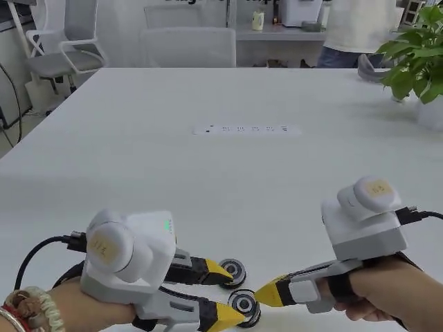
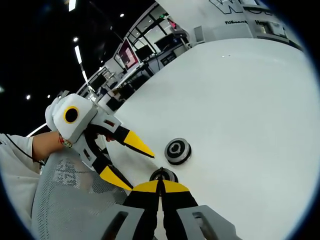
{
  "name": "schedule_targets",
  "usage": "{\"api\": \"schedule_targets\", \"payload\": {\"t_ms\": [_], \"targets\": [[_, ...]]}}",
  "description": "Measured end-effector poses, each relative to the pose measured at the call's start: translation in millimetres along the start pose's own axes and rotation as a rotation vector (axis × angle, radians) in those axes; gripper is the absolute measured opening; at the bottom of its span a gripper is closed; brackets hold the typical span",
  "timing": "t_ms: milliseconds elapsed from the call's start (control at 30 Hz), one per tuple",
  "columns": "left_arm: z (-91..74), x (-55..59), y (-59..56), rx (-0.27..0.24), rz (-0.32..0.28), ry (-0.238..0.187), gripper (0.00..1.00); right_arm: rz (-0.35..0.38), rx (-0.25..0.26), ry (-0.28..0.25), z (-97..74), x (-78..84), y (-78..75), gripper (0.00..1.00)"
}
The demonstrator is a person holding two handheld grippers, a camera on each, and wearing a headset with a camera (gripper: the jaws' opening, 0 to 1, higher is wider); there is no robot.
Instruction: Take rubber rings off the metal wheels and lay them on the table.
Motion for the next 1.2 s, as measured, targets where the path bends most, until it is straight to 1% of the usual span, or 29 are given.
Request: {"api": "schedule_targets", "payload": {"t_ms": [67,233,333,433,567,700,767,833,933,1033,1100,1200], "targets": [[-2.8,-1.4,0.1,-0.002,0.014,-0.002,0.28,-0.002,0.004,0.002,-0.3,0.3,-0.6,0.00],[-11.3,-2.1,1.4,-0.006,0.026,0.006,0.31,-0.008,0.003,-0.008,-3.2,-1.1,0.8,0.00],[-16.7,-2.6,2.4,-0.011,0.027,0.000,0.33,-0.009,0.005,-0.013,-4.0,-2.0,0.3,0.00],[-19.9,-2.6,4.7,-0.023,0.035,0.011,0.35,-0.002,0.003,-0.017,-4.5,-2.6,0.3,0.00],[-25.3,-3.3,6.2,-0.031,0.044,0.020,0.40,-0.007,0.004,-0.021,-5.9,-3.4,0.2,0.00],[-31.9,-5.4,8.6,-0.035,0.042,0.008,0.42,-0.005,0.006,-0.030,-8.0,-4.9,-0.1,0.00],[-37.5,-6.5,10.6,-0.038,0.039,0.014,0.44,-0.002,0.006,-0.035,-8.8,-5.3,-0.8,0.00],[-44.3,-8.3,13.1,-0.053,0.044,0.017,0.45,0.002,0.006,-0.039,-9.4,-5.7,-1.2,0.00],[-54.6,-12.7,15.5,-0.067,0.032,0.000,0.48,0.011,0.002,-0.049,-10.5,-7.1,-1.1,0.00],[-65.6,-17.6,15.1,-0.085,0.036,-0.015,0.48,0.024,-0.007,-0.072,-12.3,-9.9,-1.4,0.00],[-72.5,-19.2,14.3,-0.098,0.037,-0.016,0.50,0.043,-0.014,-0.095,-14.8,-13.0,-1.6,0.00],[-82.2,-19.9,11.9,-0.117,0.038,-0.016,0.53,0.057,-0.013,-0.114,-18.2,-14.5,-4.5,0.00]]}}
Point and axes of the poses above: the centre of the closed fingertips' face, and the gripper's own axes: z roughly forward along the fingers, y roughly to its left, x roughly out of its underside, the point moved 7 cm from there along -z, roughly backward along the fingers, and after that the axes turned 6 degrees about x, right-handed, at the moved point
